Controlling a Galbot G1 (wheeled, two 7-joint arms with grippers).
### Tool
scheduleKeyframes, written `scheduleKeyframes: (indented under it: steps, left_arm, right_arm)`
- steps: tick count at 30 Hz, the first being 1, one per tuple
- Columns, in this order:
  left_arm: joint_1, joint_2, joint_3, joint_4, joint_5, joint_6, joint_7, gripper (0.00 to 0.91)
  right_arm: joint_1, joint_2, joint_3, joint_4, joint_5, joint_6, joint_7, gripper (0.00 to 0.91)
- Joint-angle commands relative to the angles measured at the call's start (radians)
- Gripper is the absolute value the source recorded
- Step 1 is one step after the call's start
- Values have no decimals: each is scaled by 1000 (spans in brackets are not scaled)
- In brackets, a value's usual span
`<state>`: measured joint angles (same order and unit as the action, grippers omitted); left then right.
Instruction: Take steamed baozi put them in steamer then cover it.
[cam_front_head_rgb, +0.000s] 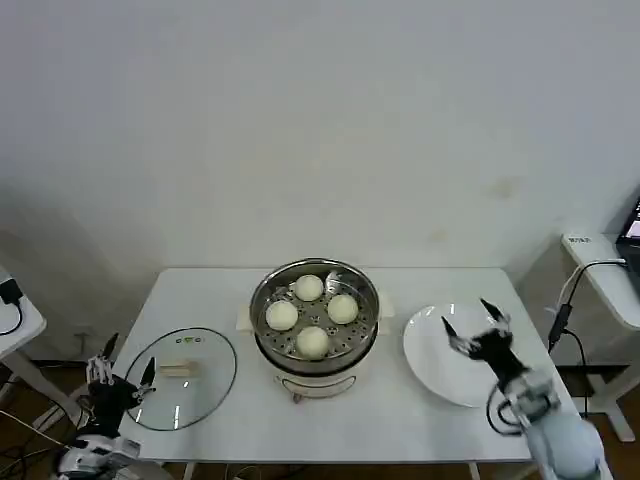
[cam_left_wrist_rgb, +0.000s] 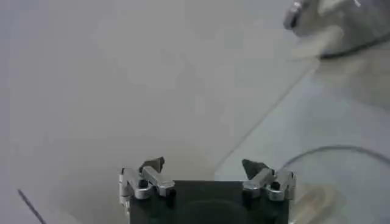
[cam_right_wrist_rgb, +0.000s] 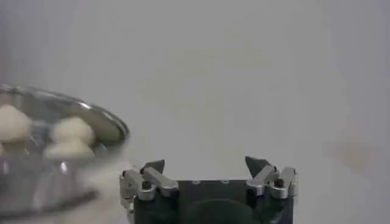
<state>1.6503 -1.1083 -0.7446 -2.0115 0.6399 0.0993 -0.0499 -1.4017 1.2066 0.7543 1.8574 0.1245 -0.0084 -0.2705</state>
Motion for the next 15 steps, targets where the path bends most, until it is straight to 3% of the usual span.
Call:
scheduleKeyframes:
  steps: [1, 15]
  left_arm:
    - [-80, 37, 91, 175, 508, -36, -27, 907]
    - [-104, 37, 156, 258, 568, -13, 3, 907]
  right_arm:
    - [-181, 183, 215, 23, -50, 134, 62, 907]
    - [-216, 201, 238, 54, -52, 136, 68, 907]
